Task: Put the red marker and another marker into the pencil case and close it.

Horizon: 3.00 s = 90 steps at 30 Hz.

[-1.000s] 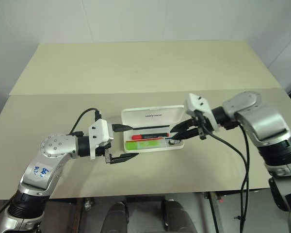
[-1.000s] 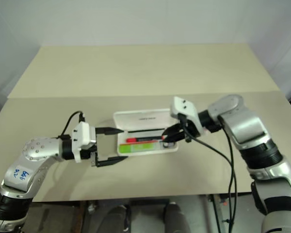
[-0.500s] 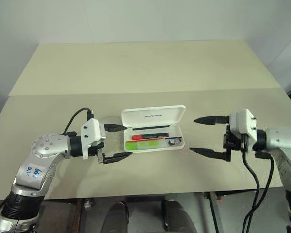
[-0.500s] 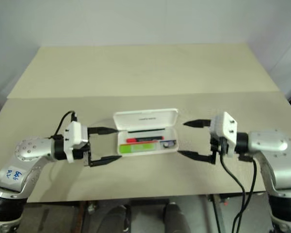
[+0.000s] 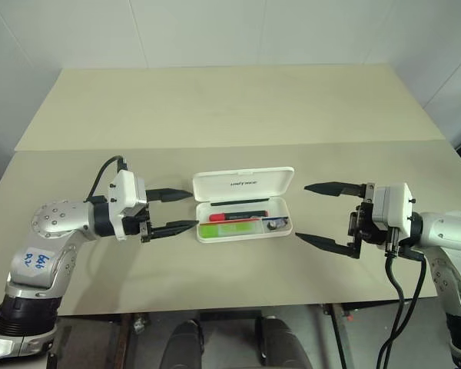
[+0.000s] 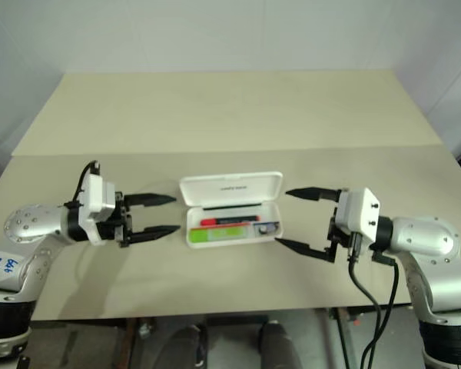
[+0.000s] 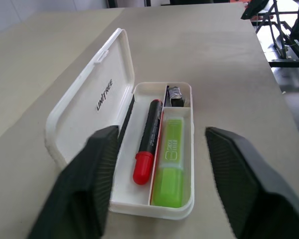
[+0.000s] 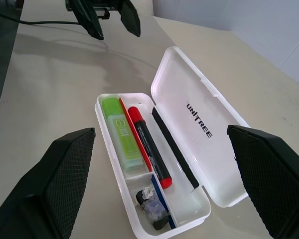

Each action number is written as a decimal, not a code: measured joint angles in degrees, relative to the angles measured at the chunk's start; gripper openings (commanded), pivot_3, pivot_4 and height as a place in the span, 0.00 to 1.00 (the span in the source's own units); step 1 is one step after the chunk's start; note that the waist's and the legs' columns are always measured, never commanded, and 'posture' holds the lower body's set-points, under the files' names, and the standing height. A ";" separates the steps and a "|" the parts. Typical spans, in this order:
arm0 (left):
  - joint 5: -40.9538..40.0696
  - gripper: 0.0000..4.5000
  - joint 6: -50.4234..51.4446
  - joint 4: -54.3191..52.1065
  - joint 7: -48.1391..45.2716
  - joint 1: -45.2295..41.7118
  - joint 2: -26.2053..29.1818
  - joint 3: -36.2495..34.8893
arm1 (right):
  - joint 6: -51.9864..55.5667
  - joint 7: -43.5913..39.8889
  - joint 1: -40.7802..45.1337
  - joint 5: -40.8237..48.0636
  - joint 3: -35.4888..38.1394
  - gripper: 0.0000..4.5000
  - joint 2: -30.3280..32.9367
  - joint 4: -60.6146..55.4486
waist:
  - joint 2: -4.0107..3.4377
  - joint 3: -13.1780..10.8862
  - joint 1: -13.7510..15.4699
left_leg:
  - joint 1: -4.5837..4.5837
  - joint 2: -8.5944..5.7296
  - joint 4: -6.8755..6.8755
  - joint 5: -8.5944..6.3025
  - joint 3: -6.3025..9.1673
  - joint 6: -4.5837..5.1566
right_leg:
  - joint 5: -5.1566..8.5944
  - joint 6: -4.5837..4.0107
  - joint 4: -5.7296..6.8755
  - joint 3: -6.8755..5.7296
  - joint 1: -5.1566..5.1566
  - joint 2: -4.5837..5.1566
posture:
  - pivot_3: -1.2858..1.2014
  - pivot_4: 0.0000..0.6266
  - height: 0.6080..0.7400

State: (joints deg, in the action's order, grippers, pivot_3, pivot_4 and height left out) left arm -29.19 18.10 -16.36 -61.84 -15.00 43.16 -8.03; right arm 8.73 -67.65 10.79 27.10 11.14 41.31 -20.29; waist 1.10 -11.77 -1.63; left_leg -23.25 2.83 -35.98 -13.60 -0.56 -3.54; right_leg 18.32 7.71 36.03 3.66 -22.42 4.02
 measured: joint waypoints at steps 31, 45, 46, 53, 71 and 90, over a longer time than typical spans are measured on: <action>11.54 0.00 -1.51 22.41 14.69 -13.38 -3.86 3.90 | -3.88 -1.96 4.47 -1.88 -8.88 1.00 -0.40 6.32 | 0.06 0.02 0.10 | -0.01 -0.01 -0.09 0.02 0.02 -0.01 | -0.08 0.12 0.06 -0.01 0.02 -0.03 | 0.52 0.24 1.00; 12.43 0.00 -3.92 28.00 6.26 -19.12 -7.27 8.47 | -3.93 1.08 4.03 -2.66 -10.79 1.00 -1.66 5.98 | 0.06 0.02 0.08 | -0.03 0.00 -0.11 0.03 0.03 -0.02 | -0.08 0.13 0.11 0.00 -0.01 -0.06 | 0.52 0.24 1.00; 11.98 0.00 -3.86 27.77 5.30 -19.12 -7.26 8.44 | -3.98 1.24 3.98 -2.69 -10.80 1.00 -1.69 5.90 | 0.06 0.02 0.08 | -0.03 0.00 -0.11 0.03 0.03 -0.02 | -0.08 0.13 0.11 0.00 0.00 -0.06 | 0.52 0.24 1.00; 10.28 0.00 -3.80 26.00 0.78 -19.11 -6.30 8.09 | -4.69 2.31 3.77 -2.99 -10.82 1.00 -1.92 5.87 | 0.06 0.02 0.05 | -0.02 0.00 -0.10 0.04 0.04 -0.03 | -0.08 0.13 0.12 0.00 -0.01 -0.06 | 0.52 0.24 1.00; 12.25 0.00 -7.16 24.97 -7.48 -18.32 -4.53 12.17 | -5.03 4.07 3.53 -3.63 -10.98 1.00 -3.11 5.70 | 0.06 0.02 0.13 | -0.03 0.00 -0.11 0.03 0.03 -0.02 | -0.08 0.12 0.12 0.01 0.00 -0.07 | 0.52 0.24 1.00; 19.38 0.00 -10.46 28.53 -7.70 -21.36 -9.74 20.62 | -2.07 4.70 -0.46 -3.61 -10.63 1.00 0.95 4.04 | 0.07 0.02 0.17 | -0.02 0.00 -0.15 0.04 0.05 -0.01 | -0.08 0.12 0.13 0.02 0.02 -0.08 | 0.52 0.24 1.00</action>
State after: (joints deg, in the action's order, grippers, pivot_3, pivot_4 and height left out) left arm -9.81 7.64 12.16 -69.54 -36.36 33.42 12.58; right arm 6.66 -62.95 10.33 23.49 0.51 42.26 -16.25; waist 1.16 -11.75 -1.46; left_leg -23.27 2.83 -36.12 -13.56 -0.51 -3.55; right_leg 18.24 7.83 36.16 3.68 -22.40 3.94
